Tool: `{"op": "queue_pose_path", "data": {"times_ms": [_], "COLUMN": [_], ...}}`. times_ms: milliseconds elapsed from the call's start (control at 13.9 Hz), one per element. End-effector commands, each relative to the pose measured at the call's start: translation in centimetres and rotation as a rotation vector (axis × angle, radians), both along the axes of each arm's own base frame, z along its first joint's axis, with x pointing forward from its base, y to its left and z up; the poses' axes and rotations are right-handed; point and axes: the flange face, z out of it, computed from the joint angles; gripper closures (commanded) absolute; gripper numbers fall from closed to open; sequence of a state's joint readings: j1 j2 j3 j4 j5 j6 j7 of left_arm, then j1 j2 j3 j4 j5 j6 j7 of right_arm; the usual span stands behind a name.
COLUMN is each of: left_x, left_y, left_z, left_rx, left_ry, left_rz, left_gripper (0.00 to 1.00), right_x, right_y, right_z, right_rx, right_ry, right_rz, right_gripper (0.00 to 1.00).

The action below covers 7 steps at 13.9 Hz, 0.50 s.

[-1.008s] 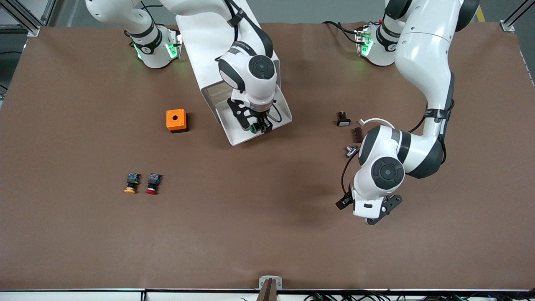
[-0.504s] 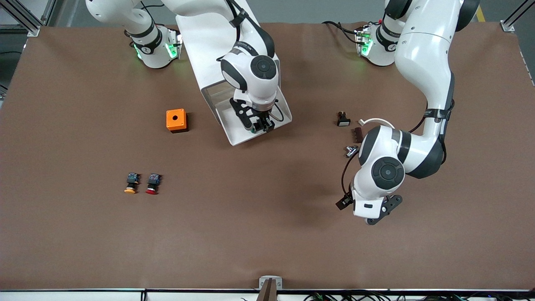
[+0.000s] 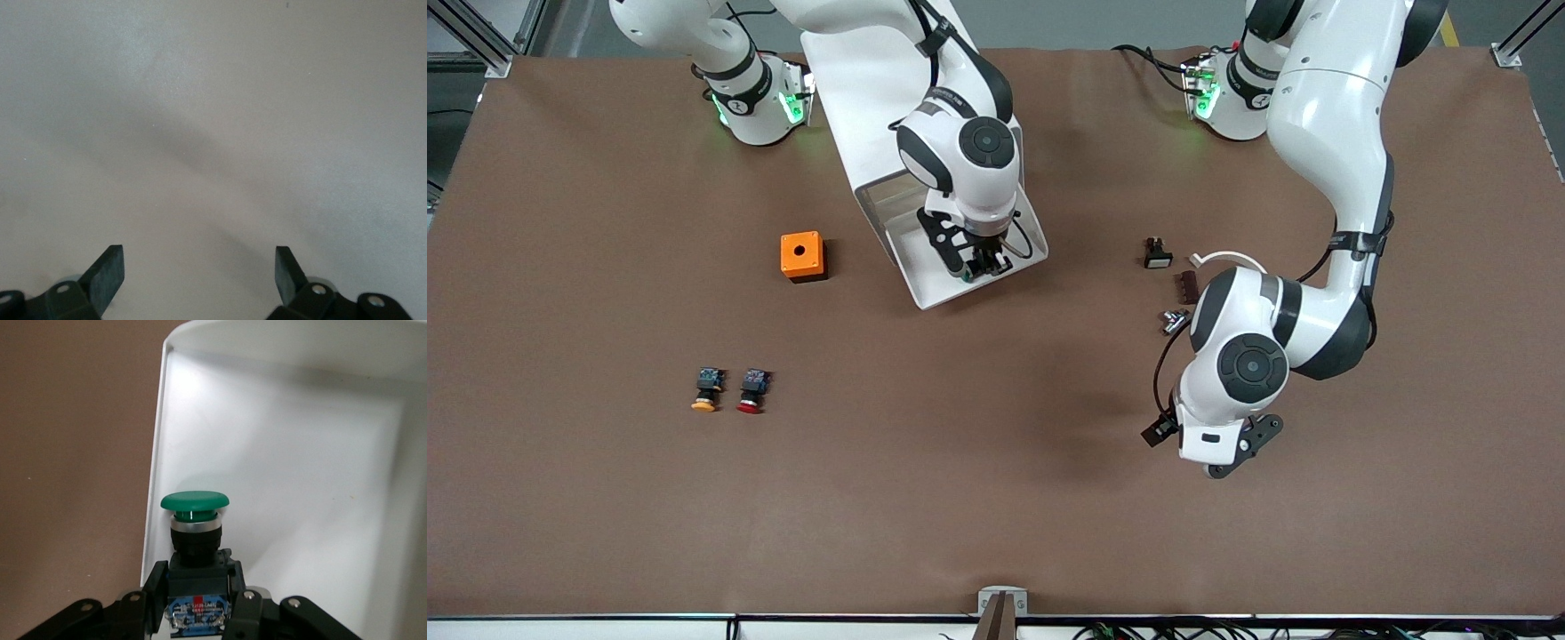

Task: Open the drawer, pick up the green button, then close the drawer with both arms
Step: 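Close the right gripper on the green push button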

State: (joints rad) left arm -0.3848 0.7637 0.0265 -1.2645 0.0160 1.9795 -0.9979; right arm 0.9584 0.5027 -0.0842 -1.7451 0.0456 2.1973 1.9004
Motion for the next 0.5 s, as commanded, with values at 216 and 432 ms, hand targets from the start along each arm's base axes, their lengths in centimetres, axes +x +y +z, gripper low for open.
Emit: {"op": "queue_pose_path", "data": {"times_ms": [216, 432], "left_x": [-0.7, -2.1], "left_y": [-1.8, -4.2], "left_z": [0.1, -0.8], "left_rx": [0.004, -0.019], "left_ry": [-0.012, 0.019], "left_rz": [-0.051, -0.092], "left_gripper": [0.01, 0.01], "right_x": [3.4, 4.8], "right_y": [-0.9, -2.3], "right_z": [4.9, 7.4], "right_rx": [-0.021, 0.003], "right_ry": [0.083, 0.073], "right_rz": [0.04, 0.103], "right_gripper": [1.0, 1.0]}}
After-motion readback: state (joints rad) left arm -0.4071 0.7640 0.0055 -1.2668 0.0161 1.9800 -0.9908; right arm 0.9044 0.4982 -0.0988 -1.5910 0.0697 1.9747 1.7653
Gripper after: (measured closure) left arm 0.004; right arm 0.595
